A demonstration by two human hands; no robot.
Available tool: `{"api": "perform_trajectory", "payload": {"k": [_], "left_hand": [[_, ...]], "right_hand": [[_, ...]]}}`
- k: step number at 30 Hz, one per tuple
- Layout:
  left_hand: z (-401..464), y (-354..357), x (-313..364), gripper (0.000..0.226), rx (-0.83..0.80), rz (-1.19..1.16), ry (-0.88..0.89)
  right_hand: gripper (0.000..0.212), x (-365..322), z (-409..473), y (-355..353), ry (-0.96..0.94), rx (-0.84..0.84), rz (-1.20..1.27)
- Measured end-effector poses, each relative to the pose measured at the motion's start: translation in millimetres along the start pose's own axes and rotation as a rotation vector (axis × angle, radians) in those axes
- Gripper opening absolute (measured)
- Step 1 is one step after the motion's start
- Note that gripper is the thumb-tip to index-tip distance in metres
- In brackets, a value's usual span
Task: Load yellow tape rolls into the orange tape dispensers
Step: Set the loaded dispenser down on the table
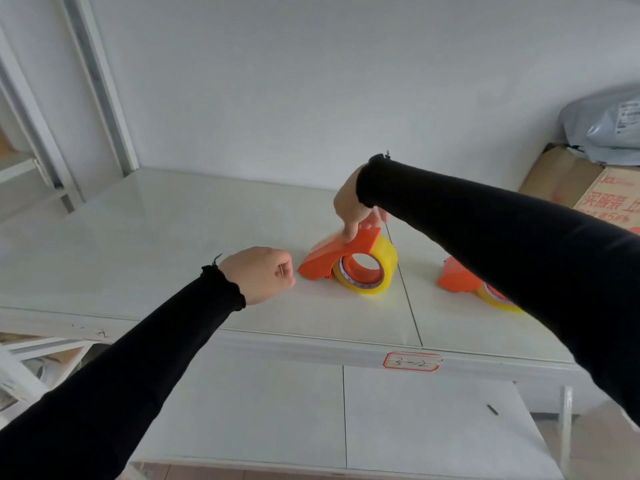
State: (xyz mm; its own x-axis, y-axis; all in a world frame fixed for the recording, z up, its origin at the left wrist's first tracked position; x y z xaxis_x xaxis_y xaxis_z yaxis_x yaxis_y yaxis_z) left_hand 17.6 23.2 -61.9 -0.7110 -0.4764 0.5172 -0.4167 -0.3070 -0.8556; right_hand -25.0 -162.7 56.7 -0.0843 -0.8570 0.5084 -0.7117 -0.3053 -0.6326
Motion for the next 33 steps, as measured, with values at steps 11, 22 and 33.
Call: {"api": "perform_trajectory", "payload": {"k": [11, 22, 33], "left_hand": [[8, -3, -1, 0.015, -0.032, 0.010, 0.001], [16, -13, 9, 0.024, 0.026, 0.202, 0.019], [36, -12, 22, 0.035, -0.005, 0.395, -0.039]], "right_hand": [[0.043, -55, 40, 4, -0.398, 0.193, 0.877], [0.070, -35, 18, 40, -0.165, 0.217, 0.048], [0.058, -33, 19, 67, -0.086, 0.451, 0.122]]}}
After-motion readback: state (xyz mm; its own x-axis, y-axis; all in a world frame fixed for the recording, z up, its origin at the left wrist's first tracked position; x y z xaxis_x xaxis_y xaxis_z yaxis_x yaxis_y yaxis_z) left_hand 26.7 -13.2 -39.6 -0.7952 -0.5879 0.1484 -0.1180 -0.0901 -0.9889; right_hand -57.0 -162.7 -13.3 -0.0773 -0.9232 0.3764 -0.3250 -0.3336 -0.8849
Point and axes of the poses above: each hand's wrist, its own z-axis towards the middle knuckle, its own y-axis out of the palm, x = y × z, the point moved 1 cm from there along z, towards the middle knuckle, and after that the axes turned 9 degrees about -z, right-handed, at the moved point
